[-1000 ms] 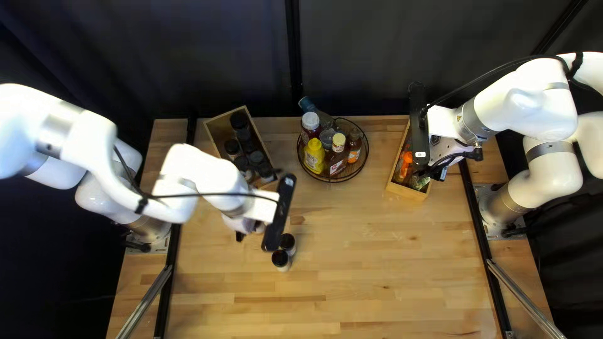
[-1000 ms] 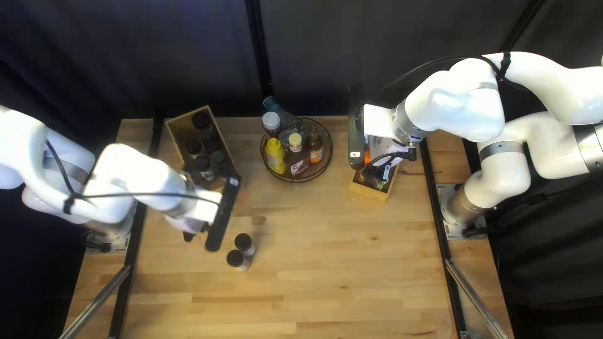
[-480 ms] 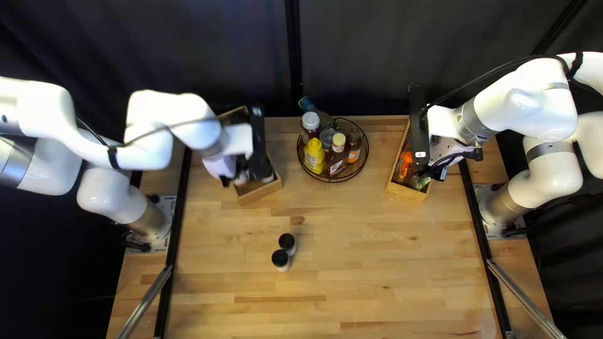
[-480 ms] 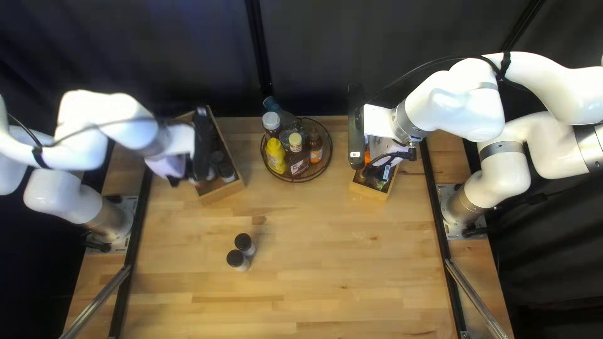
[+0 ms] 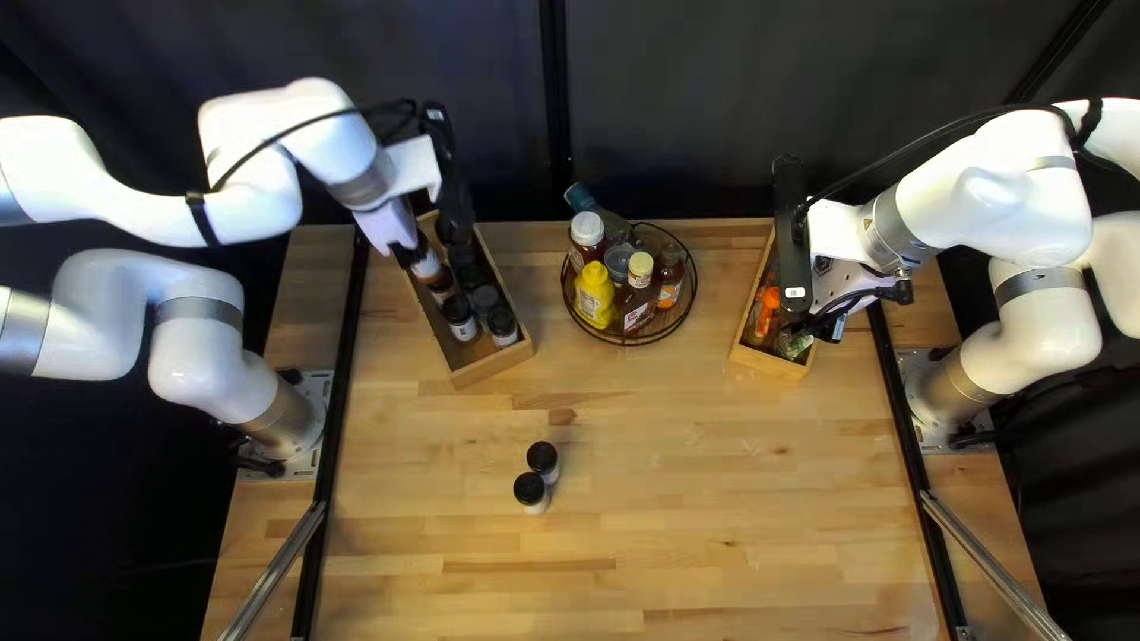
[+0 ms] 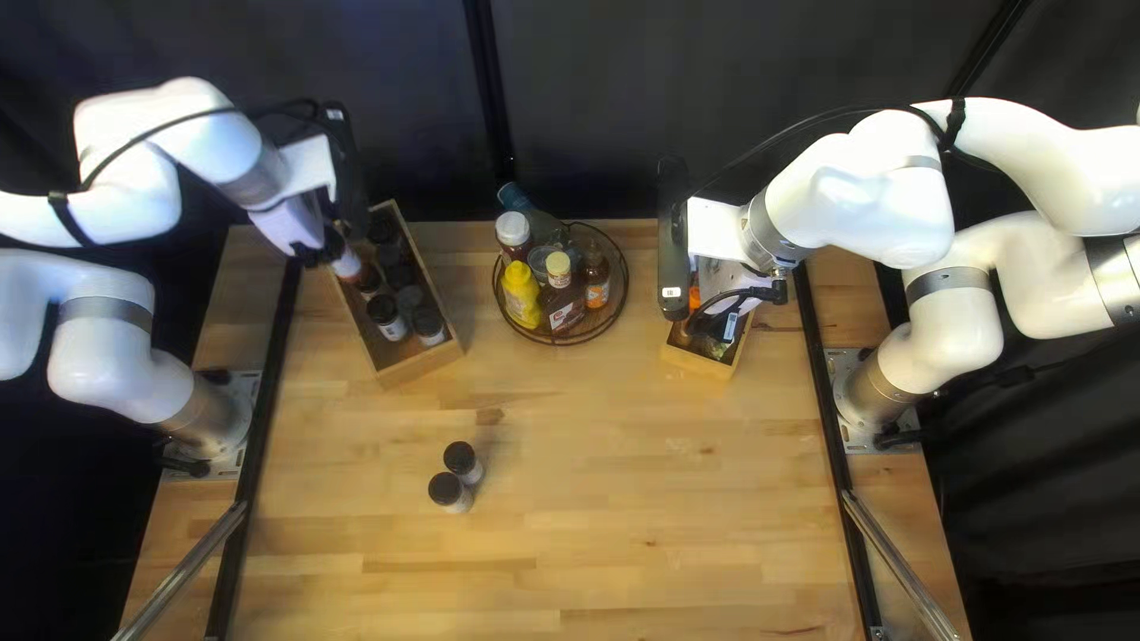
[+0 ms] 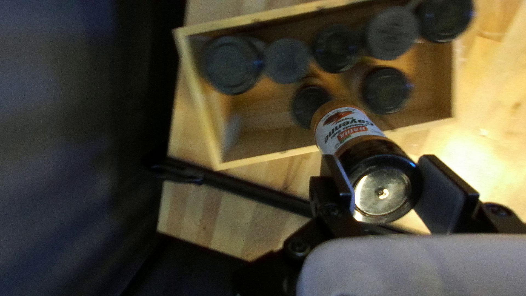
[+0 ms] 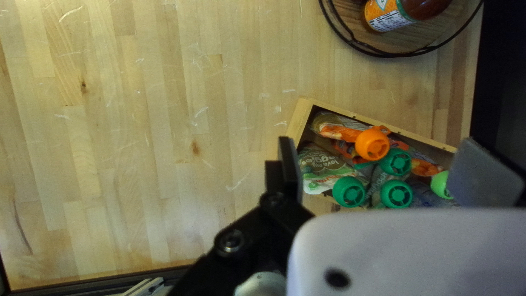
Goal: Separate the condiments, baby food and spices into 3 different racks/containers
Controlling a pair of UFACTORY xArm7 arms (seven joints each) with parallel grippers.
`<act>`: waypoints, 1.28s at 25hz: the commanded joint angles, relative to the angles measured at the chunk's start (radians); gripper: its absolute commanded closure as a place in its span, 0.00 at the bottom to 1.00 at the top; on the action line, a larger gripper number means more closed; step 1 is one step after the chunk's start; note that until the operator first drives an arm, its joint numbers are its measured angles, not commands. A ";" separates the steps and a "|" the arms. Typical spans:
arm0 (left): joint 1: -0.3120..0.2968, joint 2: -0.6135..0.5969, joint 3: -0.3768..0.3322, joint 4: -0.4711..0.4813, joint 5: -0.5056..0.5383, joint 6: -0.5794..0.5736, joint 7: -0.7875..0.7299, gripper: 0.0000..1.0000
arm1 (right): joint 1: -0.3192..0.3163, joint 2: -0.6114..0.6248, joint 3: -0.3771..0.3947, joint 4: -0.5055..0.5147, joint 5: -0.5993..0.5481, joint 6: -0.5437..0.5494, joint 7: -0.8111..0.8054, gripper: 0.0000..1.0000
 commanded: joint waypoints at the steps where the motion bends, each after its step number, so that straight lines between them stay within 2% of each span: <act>1: 0.030 0.023 0.037 -0.022 0.033 -0.052 -0.005 1.00 | 0.000 0.000 0.000 0.000 0.000 0.000 0.000 0.00; 13: 0.081 0.055 0.055 -0.115 0.101 -0.164 -0.071 1.00 | 0.000 0.000 0.000 0.000 0.000 0.000 0.000 0.00; 26: 0.076 0.173 0.103 -0.148 0.106 -0.288 -0.094 0.98 | 0.000 0.000 0.000 0.000 0.000 0.000 0.000 0.00; 27: 0.075 0.173 0.104 -0.149 0.104 -0.287 -0.093 0.95 | 0.000 0.000 0.000 0.000 0.000 0.000 0.000 0.00; 28: 0.075 0.172 0.105 -0.149 0.103 -0.285 -0.091 0.76 | 0.000 0.000 0.000 0.000 0.000 0.000 0.000 0.00; 29: 0.074 0.171 0.106 -0.149 0.101 -0.283 -0.089 0.47 | 0.000 0.000 0.000 0.000 0.000 0.000 0.000 0.00; 30: 0.074 0.168 0.105 -0.150 0.099 -0.280 -0.087 0.24 | 0.000 0.000 0.000 0.000 0.000 0.000 0.000 0.00; 31: 0.072 0.166 0.106 -0.149 0.096 -0.277 -0.084 0.11 | 0.000 0.000 0.000 0.000 0.000 0.000 0.000 0.00; 32: 0.071 0.166 0.107 -0.149 0.094 -0.275 -0.082 0.07 | 0.000 0.000 0.000 0.000 0.000 0.000 0.000 0.00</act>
